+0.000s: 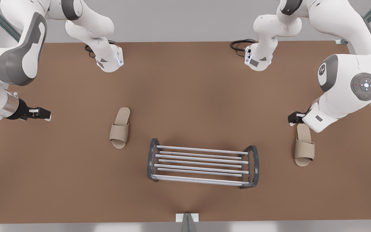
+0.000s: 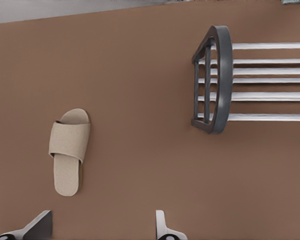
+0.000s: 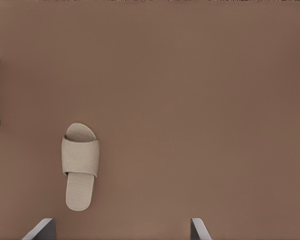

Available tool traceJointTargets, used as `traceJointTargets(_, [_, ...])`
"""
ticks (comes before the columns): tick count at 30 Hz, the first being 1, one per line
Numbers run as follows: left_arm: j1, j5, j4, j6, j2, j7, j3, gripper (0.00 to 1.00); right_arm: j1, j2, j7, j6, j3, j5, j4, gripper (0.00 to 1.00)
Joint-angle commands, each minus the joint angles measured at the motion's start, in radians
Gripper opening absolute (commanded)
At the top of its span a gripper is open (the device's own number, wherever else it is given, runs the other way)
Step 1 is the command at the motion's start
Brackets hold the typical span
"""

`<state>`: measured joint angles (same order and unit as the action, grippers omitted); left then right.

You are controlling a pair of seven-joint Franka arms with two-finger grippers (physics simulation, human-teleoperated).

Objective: Place the right shoe on the shoe rack with the right arm, and place the left shoe on the shoe rack with the left arm

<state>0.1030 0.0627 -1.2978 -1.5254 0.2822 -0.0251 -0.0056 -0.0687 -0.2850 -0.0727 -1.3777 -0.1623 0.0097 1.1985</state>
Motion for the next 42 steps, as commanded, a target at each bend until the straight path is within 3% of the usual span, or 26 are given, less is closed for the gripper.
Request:
traceJointTargets(1, [0.000,0.009,0.000,-0.041,0.000,-0.002,-0.001,1.00,0.000,0.001,-0.035,-0.026,0.000,0.001,0.001,1.00])
traceJointTargets(3, [-0.002,-0.018,-0.001,-0.064,-0.005,-0.118,0.012,1.00,-0.002,-0.003,-0.035,-0.024,0.000,0.004,0.004,1.00])
traceJointTargets(5, [-0.005,-0.191,-0.061,-0.182,-0.014,-0.234,0.133,1.00,0.000,-0.011,-0.059,-0.021,0.001,0.041,0.009,1.00])
traceJointTargets(6, [-0.003,-0.406,-0.234,-0.362,-0.069,-0.230,0.245,1.00,-0.019,-0.034,-0.051,-0.026,0.007,0.059,0.000,1.00])
traceJointTargets(8, [-0.003,-0.625,-0.461,-0.562,-0.150,-0.110,0.331,1.00,-0.072,-0.006,-0.059,-0.009,0.012,0.076,0.022,1.00])
traceJointTargets(9, [-0.003,-0.734,-0.550,-0.607,-0.178,-0.006,0.377,1.00,-0.152,0.030,-0.059,-0.023,0.012,0.034,0.070,1.00])
traceJointTargets(10, [-0.003,-0.928,-0.690,-0.731,-0.210,0.083,0.388,1.00,-0.269,0.144,-0.052,-0.179,0.012,-0.076,0.248,1.00])
traceJointTargets(11, [-0.003,-1.092,-0.777,-0.783,-0.235,0.233,0.401,1.00,-0.263,0.237,-0.068,-0.403,0.012,-0.080,0.462,1.00])
traceJointTargets(13, [-0.003,-1.444,-0.909,-0.828,-0.238,0.655,0.417,1.00,-0.257,0.271,-0.119,-0.560,0.105,-0.267,0.587,1.00])
traceJointTargets(14, [-0.003,-1.618,-0.956,-0.828,-0.225,0.904,0.423,1.00,-0.208,0.271,-0.117,-0.599,0.248,-0.370,0.633,1.00])
traceJointTargets(15, [-0.003,-1.646,-0.982,-0.825,-0.218,1.040,0.458,1.00,-0.174,0.299,-0.111,-0.742,0.334,-0.460,0.753,1.00])
traceJointTargets(17, [-0.003,-1.650,-1.028,-0.802,-0.210,1.292,0.539,1.00,-0.175,0.303,-0.104,-0.932,0.362,-0.669,0.891,1.00])
traceJointTargets(19, [-0.003,-1.742,-1.057,-0.802,-0.183,1.556,0.565,1.00,-0.175,0.305,0.106,-1.080,0.375,-1.063,1.033,1.00])
traceJointTargets(21, [-0.005,-1.781,-1.089,-0.800,-0.175,1.721,0.585,1.00,-0.174,0.267,0.280,-1.103,0.382,-1.526,1.092,1.00])
traceJointTargets(24, [-0.005,-1.834,-1.100,-0.753,-0.089,1.959,0.639,1.00,-0.174,0.204,0.847,-1.075,0.379,-1.924,1.191,1.00])
traceJointTargets(27, [-0.006,-1.879,-1.114,-0.748,-0.041,2.127,0.648,1.00,-0.226,0.121,1.192,-0.805,0.452,-2.030,1.271,1.00])
traceJointTargets(31, [-0.006,-1.966,-1.111,-0.670,0.025,2.131,0.647,1.00,-0.191,0.072,1.481,-0.802,0.455,-2.113,1.328,1.00])
traceJointTargets(37, [-0.035,-2.144,-1.111,-0.555,0.055,2.104,0.645,1.00,-0.189,0.056,1.533,-0.817,0.472,-2.113,1.366,1.00])
traceJointTargets(42, [-0.037,-2.157,-1.112,-0.501,0.065,1.906,0.639,1.00,-0.181,0.055,1.535,-0.817,0.486,-2.157,1.397,1.00])
